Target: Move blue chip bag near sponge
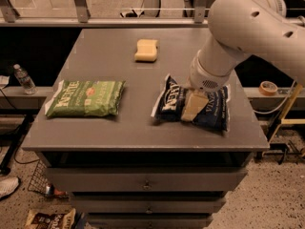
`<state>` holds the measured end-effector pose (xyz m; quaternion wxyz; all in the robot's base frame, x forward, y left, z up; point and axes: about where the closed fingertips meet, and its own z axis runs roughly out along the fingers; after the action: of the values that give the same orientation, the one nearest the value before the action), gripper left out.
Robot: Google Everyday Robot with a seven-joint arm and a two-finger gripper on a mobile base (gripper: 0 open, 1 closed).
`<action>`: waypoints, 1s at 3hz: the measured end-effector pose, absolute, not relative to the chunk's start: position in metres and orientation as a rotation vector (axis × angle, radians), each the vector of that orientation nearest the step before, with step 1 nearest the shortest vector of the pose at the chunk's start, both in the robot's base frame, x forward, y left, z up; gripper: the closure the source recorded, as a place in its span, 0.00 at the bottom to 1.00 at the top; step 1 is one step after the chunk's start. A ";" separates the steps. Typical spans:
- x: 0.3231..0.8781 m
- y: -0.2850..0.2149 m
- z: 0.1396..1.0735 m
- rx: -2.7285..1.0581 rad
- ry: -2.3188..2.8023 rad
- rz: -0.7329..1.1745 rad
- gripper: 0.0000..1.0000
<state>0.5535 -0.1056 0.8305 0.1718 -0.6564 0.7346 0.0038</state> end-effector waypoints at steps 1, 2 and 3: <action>0.554 -0.106 0.835 -1.863 2.085 0.011 0.89; 0.574 -0.131 0.876 -1.786 2.020 -0.050 1.00; 0.590 -0.137 0.920 -1.734 1.948 -0.107 1.00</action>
Offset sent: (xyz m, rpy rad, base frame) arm 0.0784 -0.1034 0.1754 0.1416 -0.3999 -0.0739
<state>0.5901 -0.1375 0.9203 0.2628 -0.6410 0.7200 -0.0394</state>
